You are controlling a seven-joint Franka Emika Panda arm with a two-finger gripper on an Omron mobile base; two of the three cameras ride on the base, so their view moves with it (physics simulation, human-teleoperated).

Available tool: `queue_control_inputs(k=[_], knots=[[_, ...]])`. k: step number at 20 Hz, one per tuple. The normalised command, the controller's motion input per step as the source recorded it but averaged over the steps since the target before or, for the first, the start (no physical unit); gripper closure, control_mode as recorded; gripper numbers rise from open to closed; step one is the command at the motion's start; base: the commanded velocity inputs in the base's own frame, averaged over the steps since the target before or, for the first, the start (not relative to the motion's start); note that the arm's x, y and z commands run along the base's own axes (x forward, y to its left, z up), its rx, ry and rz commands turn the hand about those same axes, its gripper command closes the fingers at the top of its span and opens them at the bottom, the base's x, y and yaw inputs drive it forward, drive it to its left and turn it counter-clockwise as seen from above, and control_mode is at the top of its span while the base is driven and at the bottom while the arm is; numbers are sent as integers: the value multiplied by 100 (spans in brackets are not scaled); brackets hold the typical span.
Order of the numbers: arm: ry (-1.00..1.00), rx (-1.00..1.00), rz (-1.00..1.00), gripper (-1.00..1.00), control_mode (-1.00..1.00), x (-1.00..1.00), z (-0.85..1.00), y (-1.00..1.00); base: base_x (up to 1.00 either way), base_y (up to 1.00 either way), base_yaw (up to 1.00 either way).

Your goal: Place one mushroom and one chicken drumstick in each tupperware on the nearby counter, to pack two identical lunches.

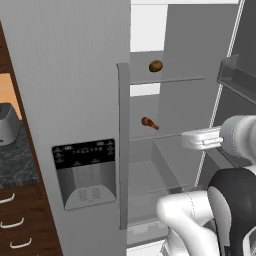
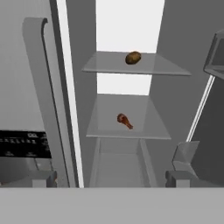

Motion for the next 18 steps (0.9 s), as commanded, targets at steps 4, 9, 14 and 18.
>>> queue_control_inputs(k=[4, 9, 14, 18], knots=[[5, 3, -8, -100, -100, 8, 72, -28, 0, 0, 0], [-1, 1, -7, -100, -100, 37, 44, -4, 0, 0, 0], [-3, 9, 0, -100, -100, 50, 34, -12, 0, 0, 0], [0, 14, 0, -100, -100, 71, 20, -7, 0, 0, 0]])
